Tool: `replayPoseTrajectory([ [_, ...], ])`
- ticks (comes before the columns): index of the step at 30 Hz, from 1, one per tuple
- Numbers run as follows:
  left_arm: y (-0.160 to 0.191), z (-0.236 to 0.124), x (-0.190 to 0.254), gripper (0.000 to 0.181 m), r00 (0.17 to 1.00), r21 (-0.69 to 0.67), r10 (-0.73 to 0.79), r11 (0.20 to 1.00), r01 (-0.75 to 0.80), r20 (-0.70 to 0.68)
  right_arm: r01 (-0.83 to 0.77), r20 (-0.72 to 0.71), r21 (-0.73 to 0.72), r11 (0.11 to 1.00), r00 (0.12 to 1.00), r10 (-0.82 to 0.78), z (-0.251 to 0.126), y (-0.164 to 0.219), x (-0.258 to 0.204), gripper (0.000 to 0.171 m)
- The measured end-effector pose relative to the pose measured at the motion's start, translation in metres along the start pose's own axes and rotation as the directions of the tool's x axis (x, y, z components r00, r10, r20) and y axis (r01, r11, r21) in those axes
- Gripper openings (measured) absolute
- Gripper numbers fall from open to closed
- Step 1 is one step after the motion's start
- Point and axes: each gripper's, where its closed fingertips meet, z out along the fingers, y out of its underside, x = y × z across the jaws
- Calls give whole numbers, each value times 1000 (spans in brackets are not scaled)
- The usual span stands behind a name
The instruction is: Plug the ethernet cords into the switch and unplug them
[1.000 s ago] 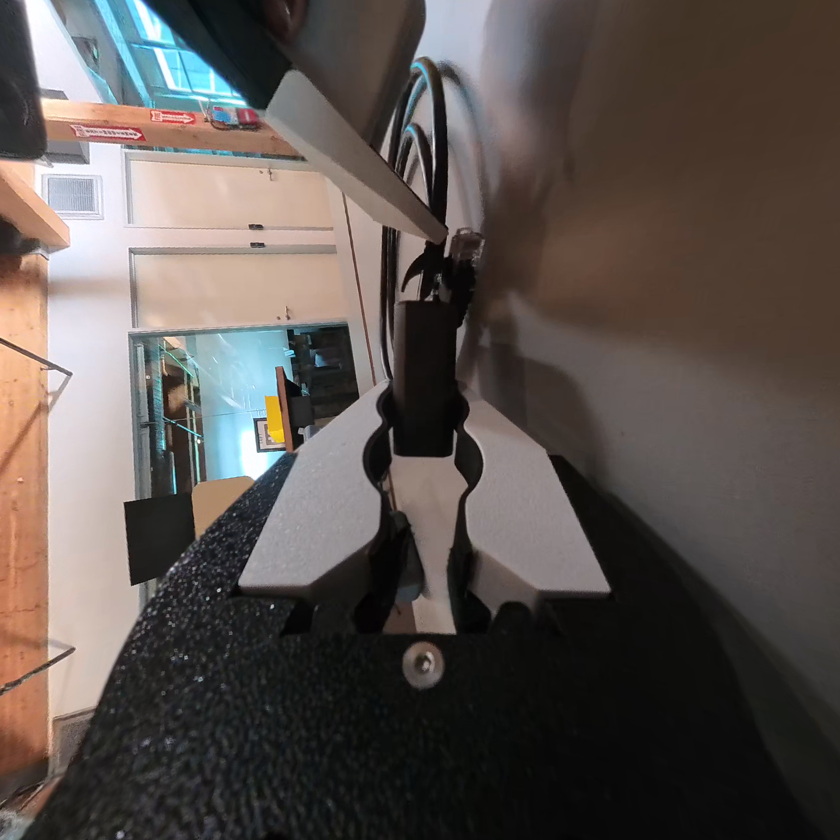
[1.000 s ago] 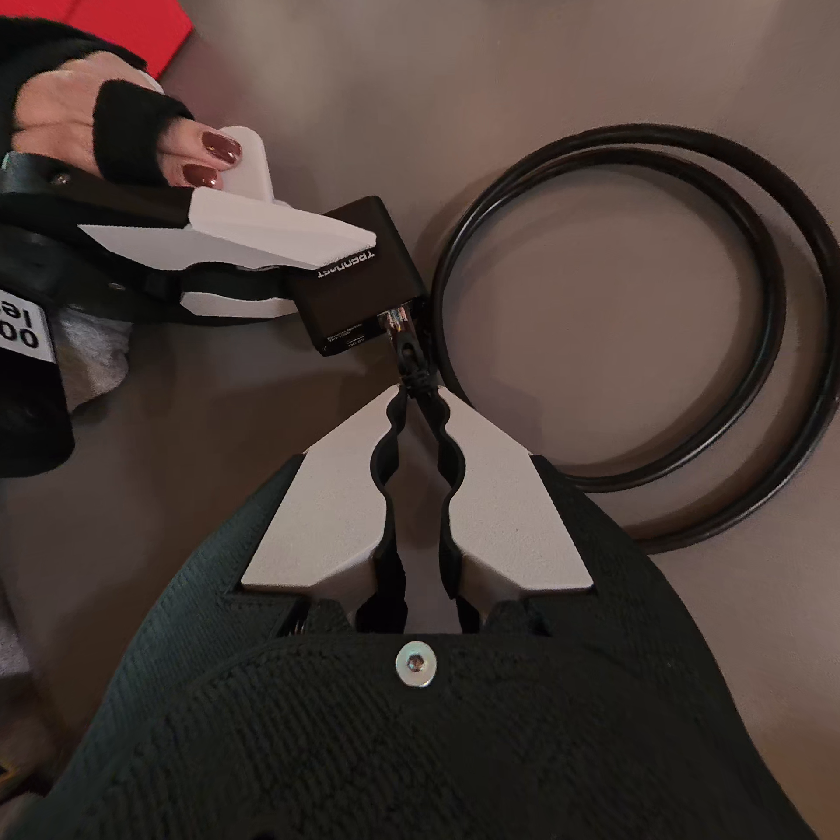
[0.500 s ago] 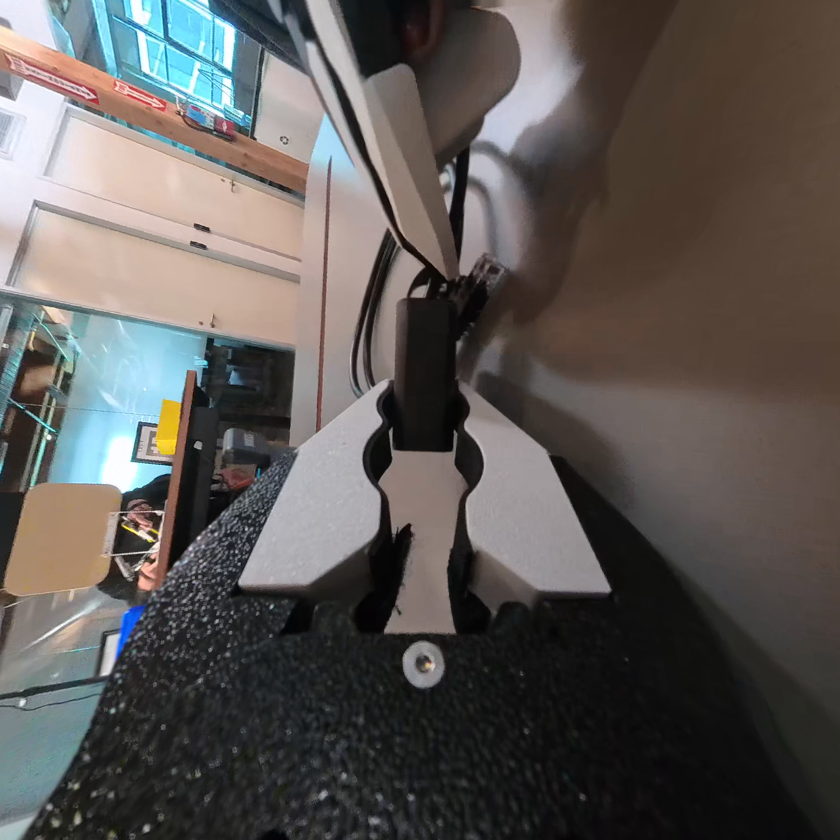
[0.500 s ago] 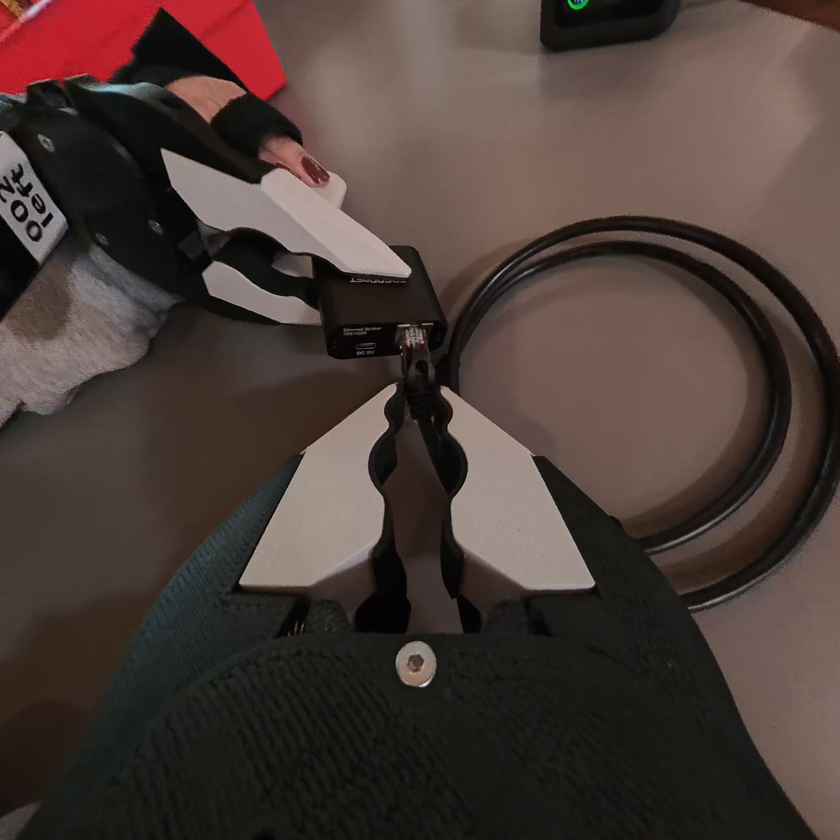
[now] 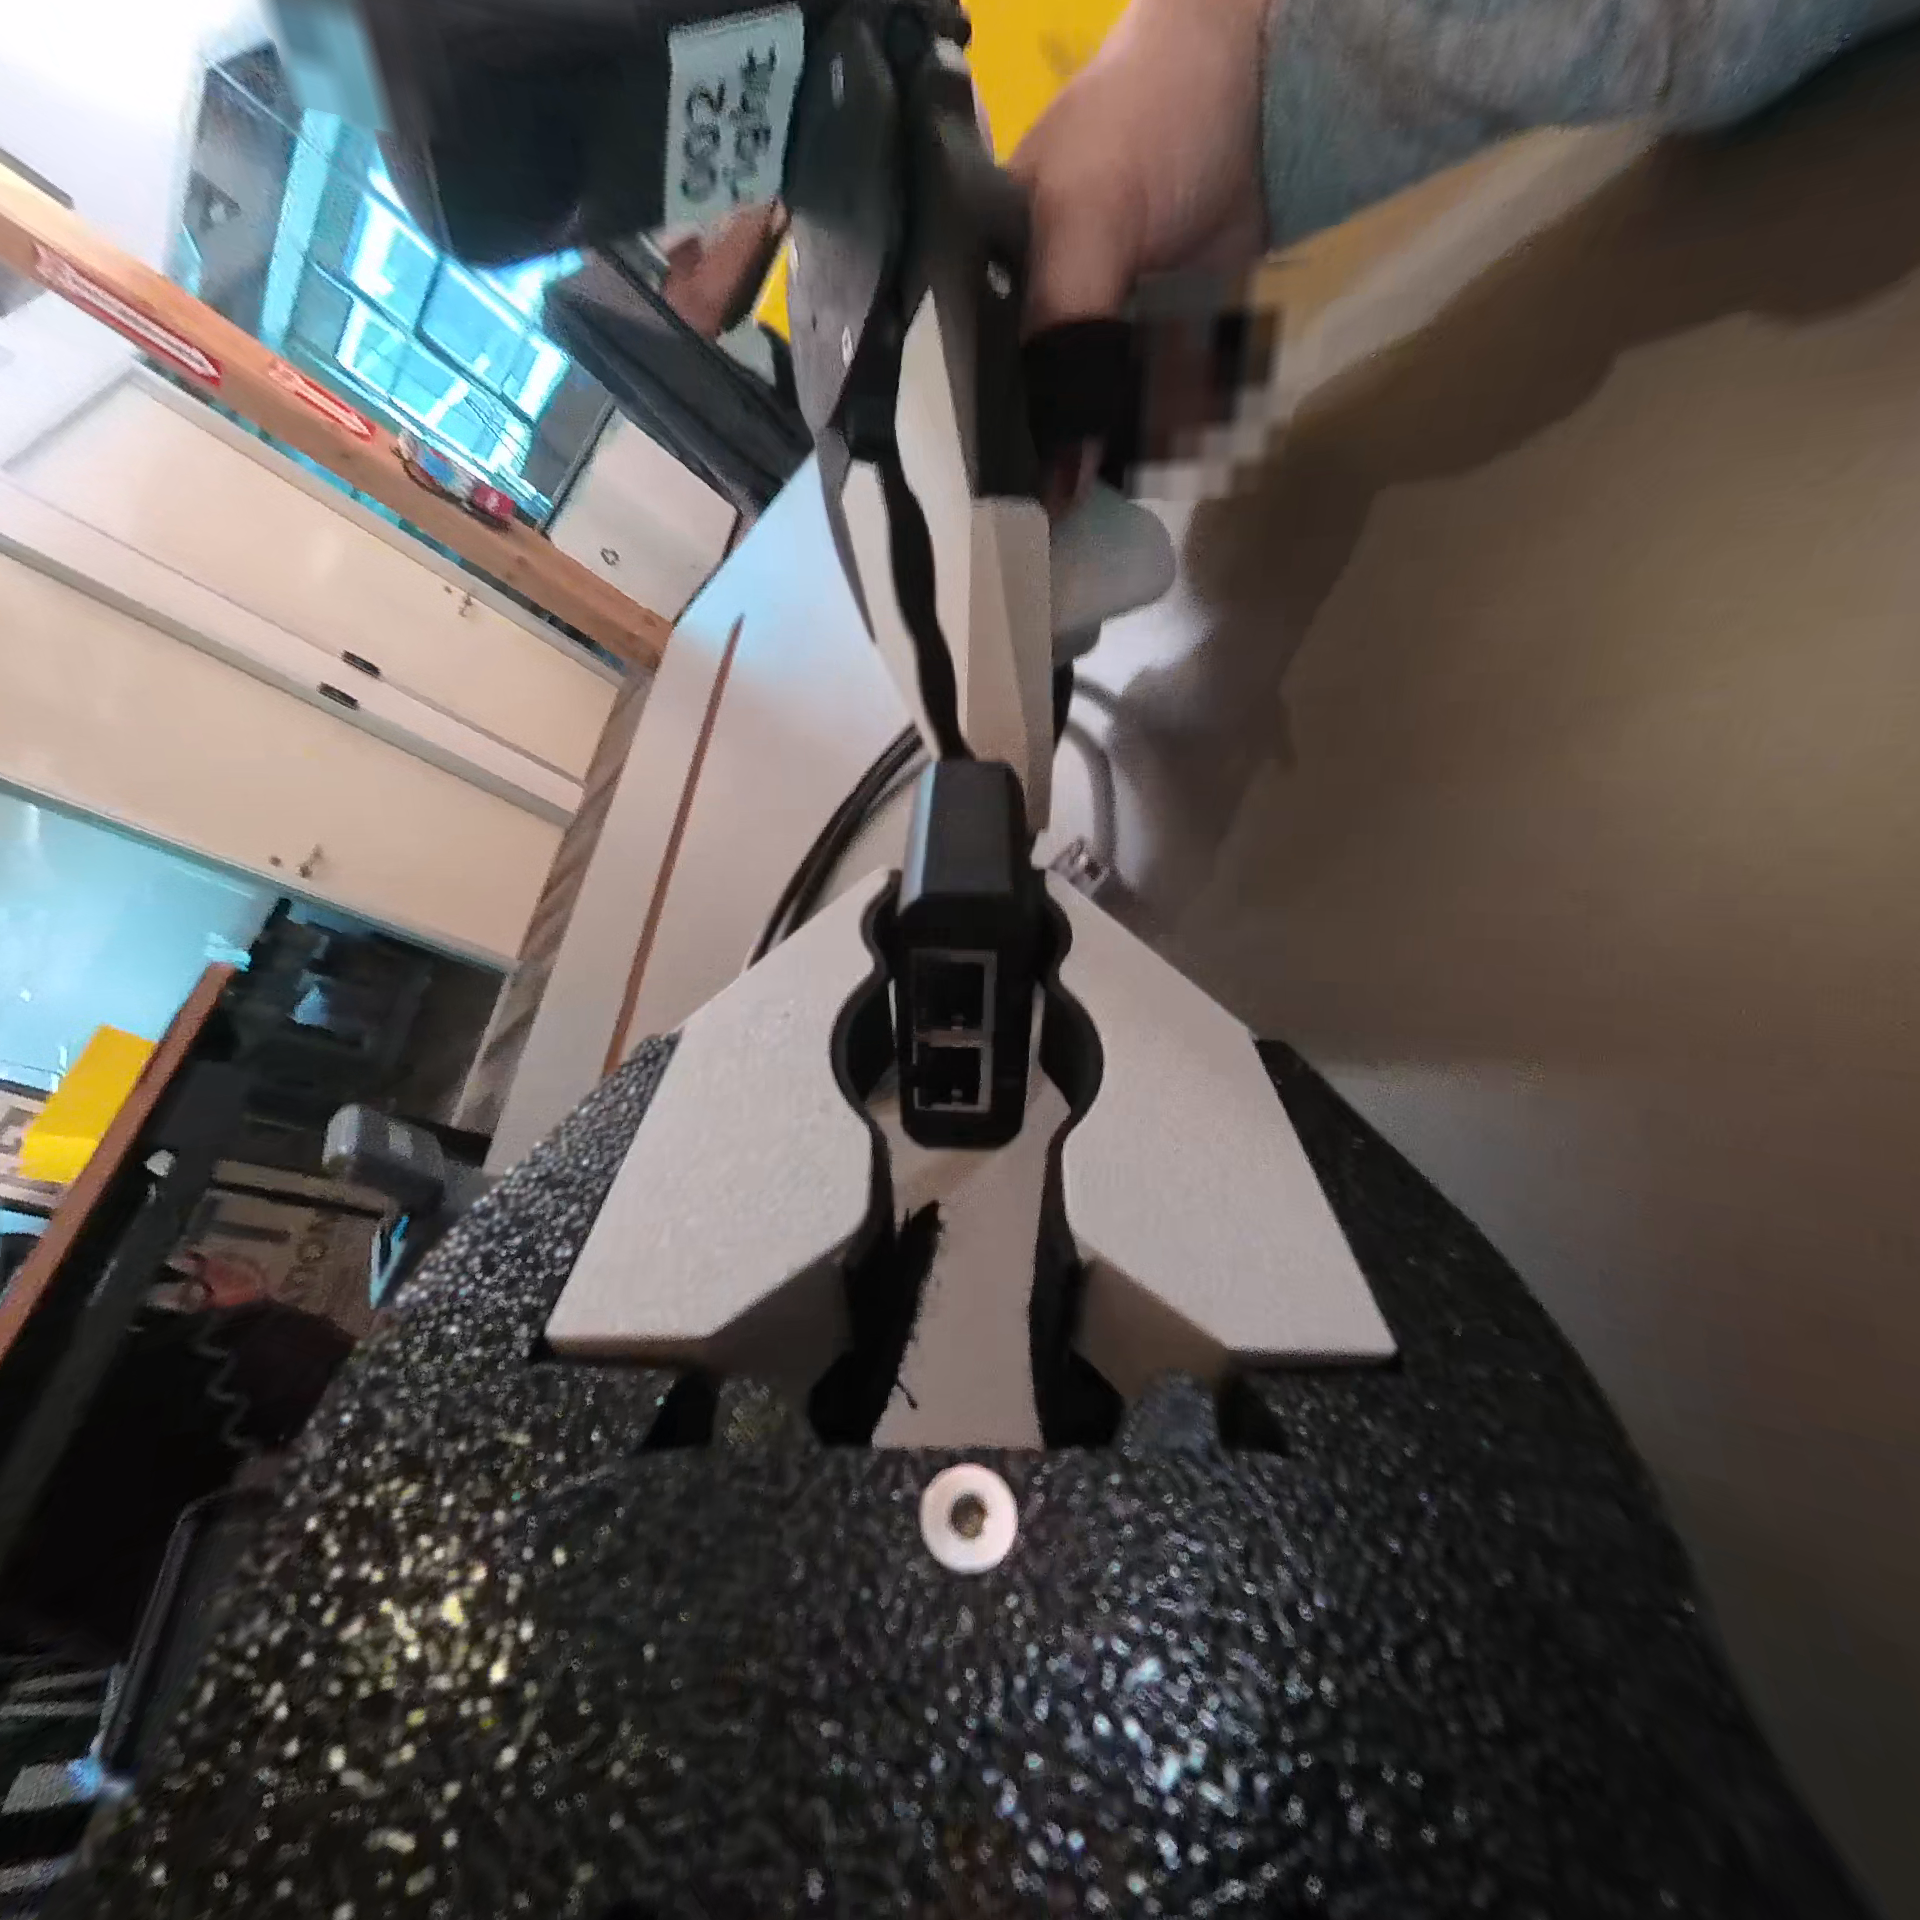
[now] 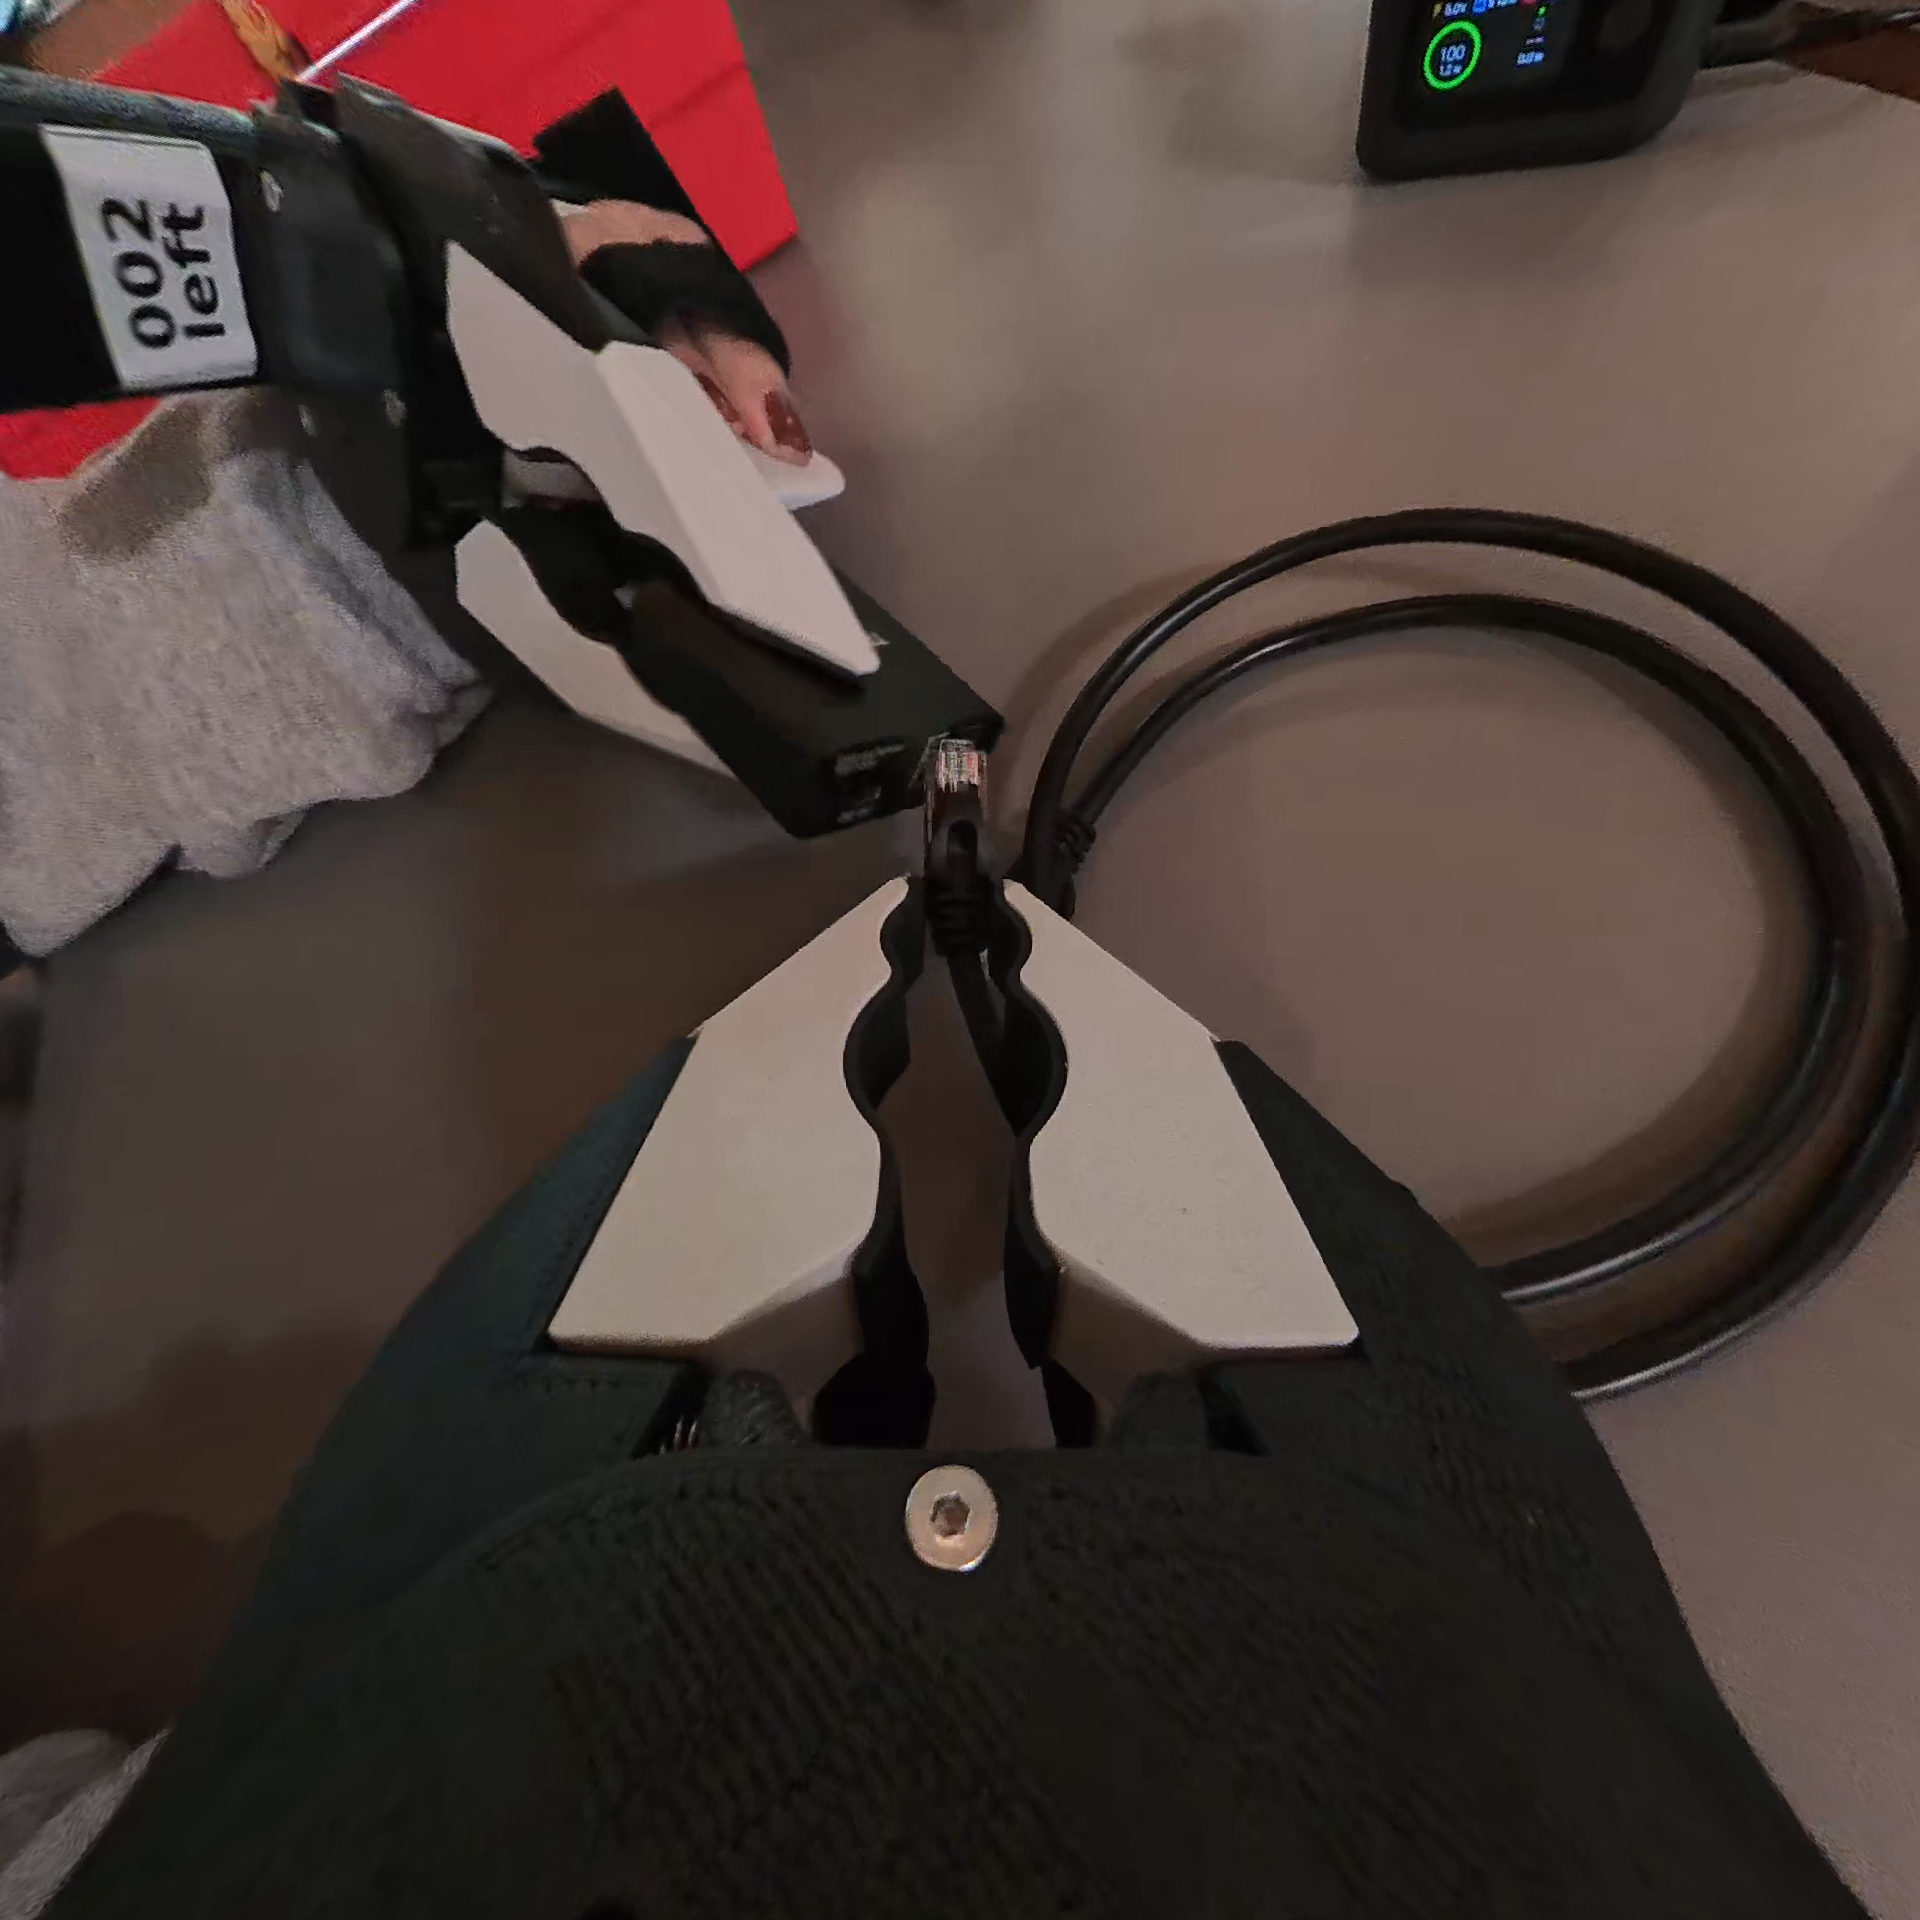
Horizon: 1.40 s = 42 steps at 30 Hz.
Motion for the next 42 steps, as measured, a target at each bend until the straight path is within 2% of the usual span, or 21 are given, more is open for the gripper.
replayPoseTrajectory([
  [4, 23, -6, 2, 21, 999, -89, -26, 996, 23, -30, -24, 52, 5, 1000, 998, 23, 1, 2, -6, 11],
  [11, 45, -3, 5, 25, 999, -212, 0, 977, -10, -48, -29, 25, -65, 997, 999, 31, 10, 9, -6, 11],
  [18, 42, 3, 6, 22, 987, -229, 148, 961, -157, -55, -34, -81, -178, 983, 997, 20, 6, 14, -5, 11],
  [28, 35, -2, 13, 22, 975, -158, 189, 966, -205, -113, -73, -19, -230, 971, 997, 70, 7, 20, -18, 10],
  [35, 36, -7, 14, 22, 971, -185, 205, 956, -226, -125, -97, -22, -204, 974, 995, 95, 9, 14, -18, 10],
  [42, 41, -11, 11, 22, 982, -243, 157, 954, -178, -102, -146, -45, -175, 974, 989, 141, 13, 10, -14, 10],
])
